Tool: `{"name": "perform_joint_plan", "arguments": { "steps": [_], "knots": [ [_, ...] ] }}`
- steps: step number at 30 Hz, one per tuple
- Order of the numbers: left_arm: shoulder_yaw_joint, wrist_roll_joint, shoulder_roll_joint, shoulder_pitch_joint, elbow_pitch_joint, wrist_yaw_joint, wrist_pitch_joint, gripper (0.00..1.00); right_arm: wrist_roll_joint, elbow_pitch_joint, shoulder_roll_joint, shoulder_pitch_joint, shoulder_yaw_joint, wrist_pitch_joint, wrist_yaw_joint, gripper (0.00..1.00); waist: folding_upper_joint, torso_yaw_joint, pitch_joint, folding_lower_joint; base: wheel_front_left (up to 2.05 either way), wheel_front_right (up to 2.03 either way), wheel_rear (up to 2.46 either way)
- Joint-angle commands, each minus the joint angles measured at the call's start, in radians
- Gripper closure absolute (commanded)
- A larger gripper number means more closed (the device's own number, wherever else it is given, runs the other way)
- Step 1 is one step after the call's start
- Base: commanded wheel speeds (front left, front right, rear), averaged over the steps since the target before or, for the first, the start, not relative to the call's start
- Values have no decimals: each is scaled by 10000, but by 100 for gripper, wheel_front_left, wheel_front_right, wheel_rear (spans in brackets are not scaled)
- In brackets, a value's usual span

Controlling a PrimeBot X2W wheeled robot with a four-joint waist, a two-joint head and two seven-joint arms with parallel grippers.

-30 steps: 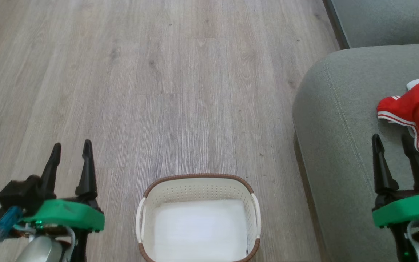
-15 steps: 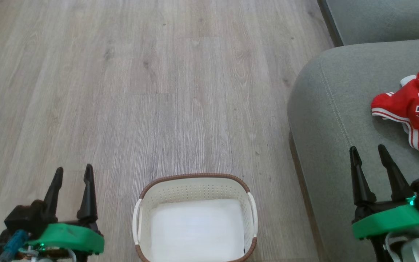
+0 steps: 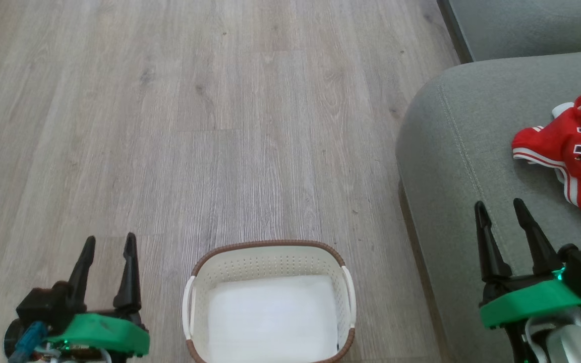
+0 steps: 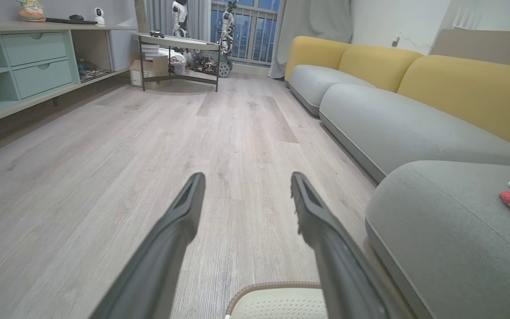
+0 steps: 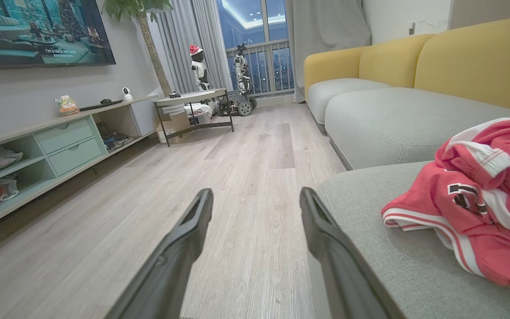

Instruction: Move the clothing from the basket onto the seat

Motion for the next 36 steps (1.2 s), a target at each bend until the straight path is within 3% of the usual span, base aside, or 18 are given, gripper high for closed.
{"name": "perform_joint_plan", "arguments": {
  "steps": [1,33,34,36],
  "knots": [
    [499,96,30,-529,-279,-54,-95,0,-31,-273,-129,-466,210,-129,-2,0,-1,1,-3,0,0,0,0],
    [1177,712,-629,-655,523,-910,-95,0,106,258,-104,-477,284,-77,-2,0,-1,-51,4,0,0,0,0],
    [820,664,-656,-71,792,-880,0,100,45,548,-1,-3,88,-25,0,100,-1,-54,5,0,0,0,0],
    [798,658,-676,11,1067,-869,43,100,50,811,18,84,132,-8,2,100,-1,-55,4,0,0,0,0]
  ]
}}
